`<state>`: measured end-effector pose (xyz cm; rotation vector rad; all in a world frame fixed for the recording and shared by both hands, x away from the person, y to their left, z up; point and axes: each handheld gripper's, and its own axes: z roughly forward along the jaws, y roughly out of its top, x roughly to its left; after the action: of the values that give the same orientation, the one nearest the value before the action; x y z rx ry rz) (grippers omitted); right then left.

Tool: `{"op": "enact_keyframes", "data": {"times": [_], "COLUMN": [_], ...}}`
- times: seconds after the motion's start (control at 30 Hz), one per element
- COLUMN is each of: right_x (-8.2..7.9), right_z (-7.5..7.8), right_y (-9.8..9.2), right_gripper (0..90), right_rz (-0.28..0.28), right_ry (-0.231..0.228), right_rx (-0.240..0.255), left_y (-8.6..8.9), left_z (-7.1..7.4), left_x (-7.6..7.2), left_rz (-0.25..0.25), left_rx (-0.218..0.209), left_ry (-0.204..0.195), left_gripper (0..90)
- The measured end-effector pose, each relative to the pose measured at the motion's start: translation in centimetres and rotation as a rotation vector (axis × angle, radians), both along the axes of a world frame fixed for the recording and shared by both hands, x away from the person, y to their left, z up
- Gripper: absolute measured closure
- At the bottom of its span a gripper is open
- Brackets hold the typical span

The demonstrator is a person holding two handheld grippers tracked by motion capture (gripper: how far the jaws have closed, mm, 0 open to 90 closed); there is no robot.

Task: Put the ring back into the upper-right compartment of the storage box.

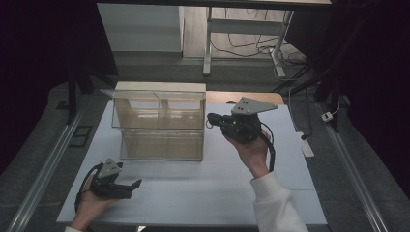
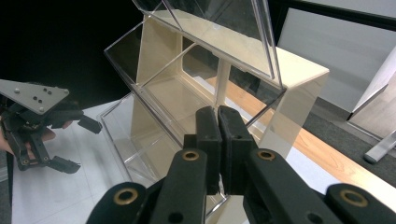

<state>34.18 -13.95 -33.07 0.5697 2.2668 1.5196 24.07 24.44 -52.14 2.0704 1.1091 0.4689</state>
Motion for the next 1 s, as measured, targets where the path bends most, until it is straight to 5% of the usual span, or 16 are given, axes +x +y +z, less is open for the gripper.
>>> {"op": "enact_keyframes", "data": {"times": [1.0], "right_x": [1.5], "right_z": [0.0], "right_y": [4.0], "right_gripper": [87.0], "right_rz": [0.035], "right_ry": [0.004], "right_rx": [-0.013], "left_y": [0.1], "left_z": [0.0], "left_x": [0.0], "left_rz": [-0.005], "left_rx": [-0.005], "left_ry": [0.002], "left_gripper": [6.7]}}
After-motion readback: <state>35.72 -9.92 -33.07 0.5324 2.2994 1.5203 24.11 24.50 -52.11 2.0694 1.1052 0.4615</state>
